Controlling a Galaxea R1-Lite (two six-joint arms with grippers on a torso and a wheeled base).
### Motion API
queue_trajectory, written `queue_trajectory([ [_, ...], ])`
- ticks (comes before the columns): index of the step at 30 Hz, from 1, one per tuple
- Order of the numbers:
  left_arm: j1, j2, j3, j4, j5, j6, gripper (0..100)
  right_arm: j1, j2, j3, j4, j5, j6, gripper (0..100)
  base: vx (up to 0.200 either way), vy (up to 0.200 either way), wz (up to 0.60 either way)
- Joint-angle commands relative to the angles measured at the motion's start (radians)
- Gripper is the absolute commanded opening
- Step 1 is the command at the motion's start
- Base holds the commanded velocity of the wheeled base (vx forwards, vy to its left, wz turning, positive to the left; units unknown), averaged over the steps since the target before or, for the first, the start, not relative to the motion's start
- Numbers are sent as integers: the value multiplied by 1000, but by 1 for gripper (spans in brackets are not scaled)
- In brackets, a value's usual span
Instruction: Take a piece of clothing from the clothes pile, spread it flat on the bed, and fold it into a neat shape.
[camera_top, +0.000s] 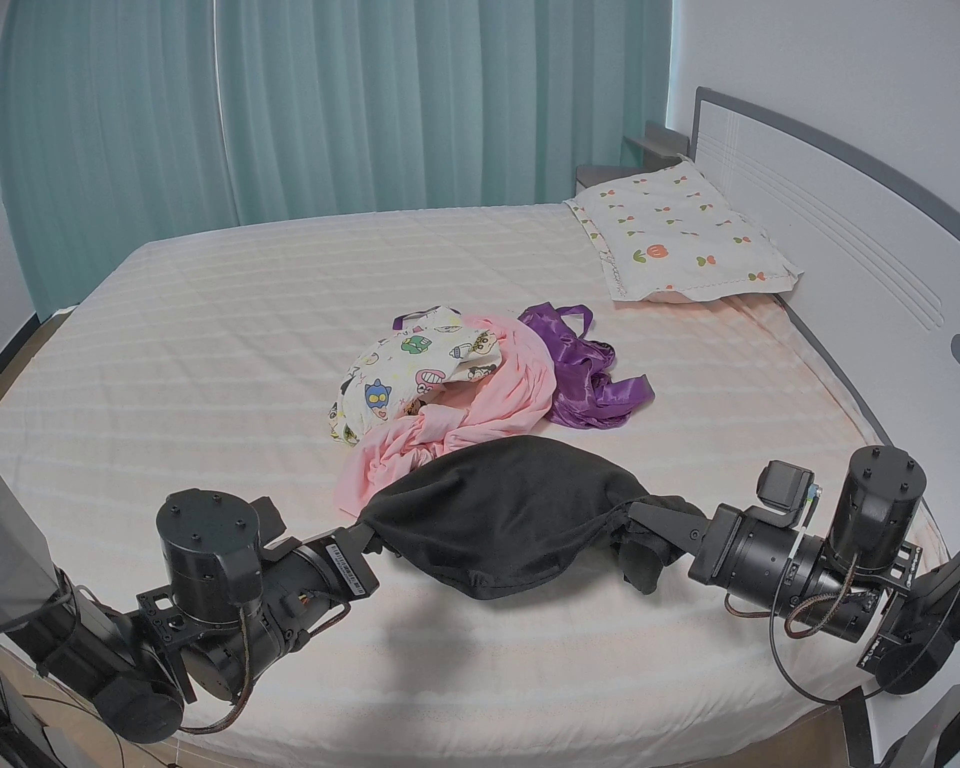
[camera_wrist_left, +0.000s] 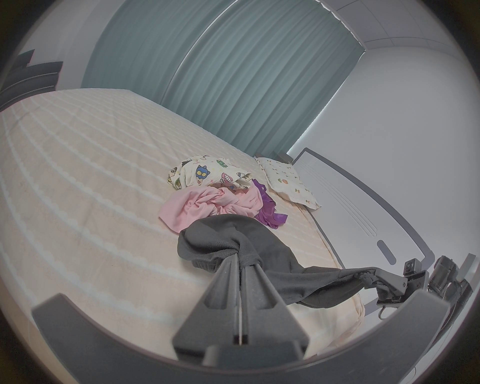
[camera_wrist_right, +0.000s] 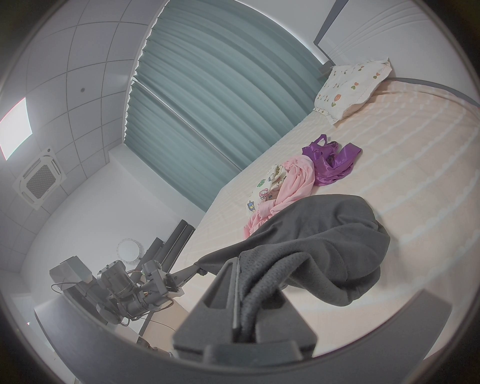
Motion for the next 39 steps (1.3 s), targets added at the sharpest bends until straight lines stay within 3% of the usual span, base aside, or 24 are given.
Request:
queue_trajectory([
  [1, 1, -2, 12, 0, -1, -2, 0, 0, 1, 0, 0, 0, 0, 0, 0, 200, 0],
  [39, 8, -129, 80, 11, -8, -24, 0, 22, -25, -2, -3, -33, 0, 0, 0, 200, 0],
])
